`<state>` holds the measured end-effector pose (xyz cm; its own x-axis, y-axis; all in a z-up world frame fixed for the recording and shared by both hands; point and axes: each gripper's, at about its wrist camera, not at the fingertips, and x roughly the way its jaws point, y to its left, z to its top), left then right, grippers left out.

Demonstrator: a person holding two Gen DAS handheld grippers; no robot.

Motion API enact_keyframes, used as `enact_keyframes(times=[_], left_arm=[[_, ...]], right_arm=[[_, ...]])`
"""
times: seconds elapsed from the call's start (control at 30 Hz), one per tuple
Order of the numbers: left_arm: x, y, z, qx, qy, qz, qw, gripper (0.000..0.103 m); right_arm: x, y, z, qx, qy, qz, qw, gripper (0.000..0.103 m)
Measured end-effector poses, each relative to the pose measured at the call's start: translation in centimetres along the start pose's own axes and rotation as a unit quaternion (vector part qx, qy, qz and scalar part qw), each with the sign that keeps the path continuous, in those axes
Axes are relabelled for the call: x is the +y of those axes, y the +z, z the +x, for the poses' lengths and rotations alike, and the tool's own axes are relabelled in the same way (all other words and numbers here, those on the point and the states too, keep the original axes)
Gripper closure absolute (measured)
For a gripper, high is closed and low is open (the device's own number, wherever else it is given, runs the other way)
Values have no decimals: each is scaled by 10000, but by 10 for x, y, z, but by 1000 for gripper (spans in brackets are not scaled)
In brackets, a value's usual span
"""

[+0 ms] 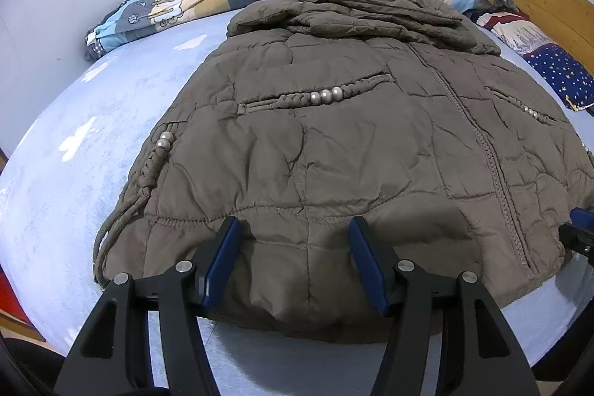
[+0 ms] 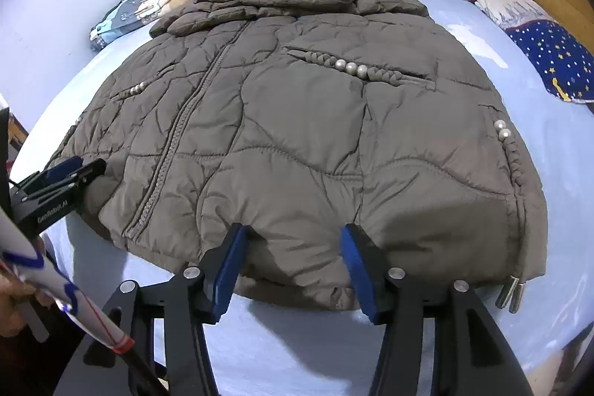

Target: Fold large clothes

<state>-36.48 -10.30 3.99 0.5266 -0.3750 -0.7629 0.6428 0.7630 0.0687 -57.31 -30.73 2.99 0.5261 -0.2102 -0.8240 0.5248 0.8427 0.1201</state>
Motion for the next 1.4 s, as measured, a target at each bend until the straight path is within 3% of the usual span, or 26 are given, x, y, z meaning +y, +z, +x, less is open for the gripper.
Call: enact_keyframes(times=[0.2,0.4,0.5,0.57,0.77,0.97,1.1,1.23,1.4], left_arm=[[-1,-1,-2,-41,-12,6,10000,43],[2,0,-6,-64,-98,-50,9999,43],[18,4,-16,-117,-313,-403,9986,43],[39,7,-25,-177,-497,-837,9951,43],[119,0,-22,-125,-519,-2307,9716,43],[160,-19,-2,189,-667,-3308,9412,43],[167,-22,-6,55,-707,-3490,9344,43],[177,-25,-8,-112,-844,-3799,9211,43],[175,-28,7,73,-1133,-3964,9110,41]], right_arm=[[-11,0,-19,-234,243,267,9991,44],[-48,5,-50,-804,122,951,9921,42],[-80,5,-65,-1047,-9,1509,9830,39],[-105,2,-75,-1186,-101,1997,9726,31],[-167,-16,-88,-1325,-140,3227,9371,28],[-193,-30,-71,-1180,565,4132,9012,28],[-193,-26,-61,-1078,581,4229,8979,28],[-196,-28,-56,-1052,571,4313,8942,28],[-195,-28,-51,-1021,541,4277,8965,26]])
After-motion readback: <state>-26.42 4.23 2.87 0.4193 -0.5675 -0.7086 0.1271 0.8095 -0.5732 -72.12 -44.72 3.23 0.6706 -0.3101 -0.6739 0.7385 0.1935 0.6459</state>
